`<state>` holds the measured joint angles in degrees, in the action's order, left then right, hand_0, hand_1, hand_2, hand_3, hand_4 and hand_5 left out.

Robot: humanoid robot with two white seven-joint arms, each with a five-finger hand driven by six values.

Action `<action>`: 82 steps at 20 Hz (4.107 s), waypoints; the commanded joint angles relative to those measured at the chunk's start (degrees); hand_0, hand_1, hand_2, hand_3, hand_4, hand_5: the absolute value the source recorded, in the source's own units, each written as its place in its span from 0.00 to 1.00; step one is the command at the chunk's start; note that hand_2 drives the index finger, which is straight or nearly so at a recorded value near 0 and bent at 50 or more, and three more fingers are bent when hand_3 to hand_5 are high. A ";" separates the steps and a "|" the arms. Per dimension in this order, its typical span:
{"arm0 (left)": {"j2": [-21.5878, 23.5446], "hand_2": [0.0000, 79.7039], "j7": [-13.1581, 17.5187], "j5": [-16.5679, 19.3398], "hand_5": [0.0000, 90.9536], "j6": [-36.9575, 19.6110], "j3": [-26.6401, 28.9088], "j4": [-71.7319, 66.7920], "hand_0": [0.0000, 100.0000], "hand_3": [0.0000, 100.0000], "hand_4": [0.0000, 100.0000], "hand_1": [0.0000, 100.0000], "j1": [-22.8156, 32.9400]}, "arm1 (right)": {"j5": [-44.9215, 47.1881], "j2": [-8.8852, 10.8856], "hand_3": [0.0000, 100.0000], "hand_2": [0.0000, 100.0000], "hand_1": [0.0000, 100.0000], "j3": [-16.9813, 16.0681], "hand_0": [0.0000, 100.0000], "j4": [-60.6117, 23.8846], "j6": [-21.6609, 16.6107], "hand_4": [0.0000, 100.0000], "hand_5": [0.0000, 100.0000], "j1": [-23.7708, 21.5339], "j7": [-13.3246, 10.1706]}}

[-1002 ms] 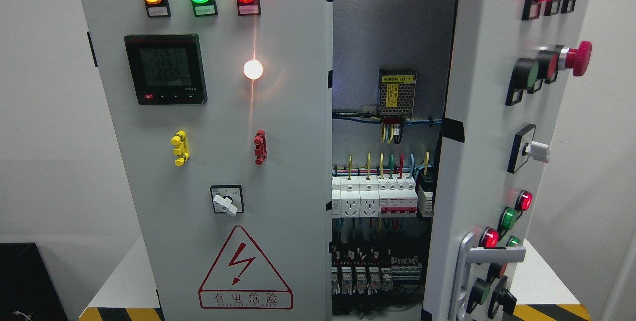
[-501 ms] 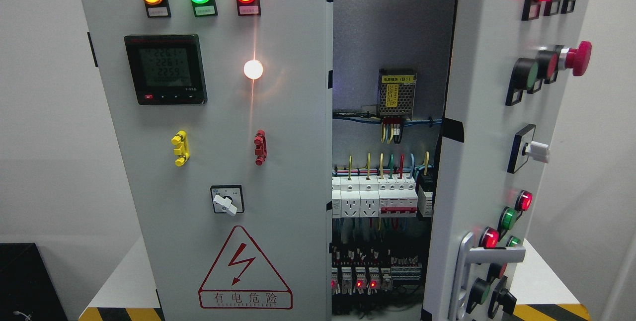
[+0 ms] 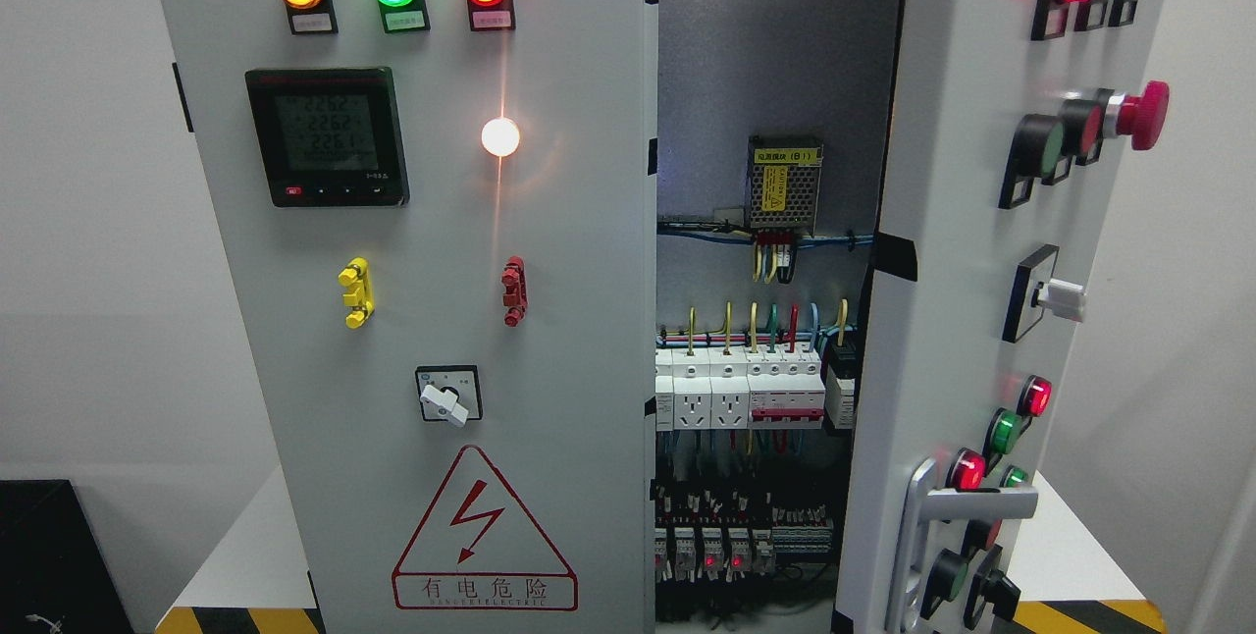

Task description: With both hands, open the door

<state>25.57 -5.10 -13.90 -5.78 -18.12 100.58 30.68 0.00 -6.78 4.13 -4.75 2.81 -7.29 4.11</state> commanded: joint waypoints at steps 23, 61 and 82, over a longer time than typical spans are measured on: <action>16.26 0.00 0.53 -31.00 0.00 -2.31 -15.54 20.10 0.00 0.00 0.00 0.00 -43.66 | 1.32 0.01 0.00 0.00 0.00 0.00 0.19 0.01 0.00 0.00 0.00 0.00 0.02; 11.97 0.00 0.44 -76.28 0.00 7.27 -35.84 9.04 0.00 0.00 0.00 0.00 -110.30 | 1.32 0.01 0.00 0.00 0.00 0.00 0.19 0.01 0.00 0.00 0.00 0.00 -0.06; -0.17 0.00 0.44 -76.28 0.00 9.29 -39.89 2.35 0.00 0.00 0.00 0.00 -116.11 | 1.32 -0.08 0.00 0.00 0.00 0.00 0.19 0.01 0.00 0.00 0.00 0.00 0.02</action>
<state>29.83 -4.62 -90.10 3.60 -55.03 106.27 -84.62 0.00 -6.78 4.13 -4.75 2.80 -7.29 3.86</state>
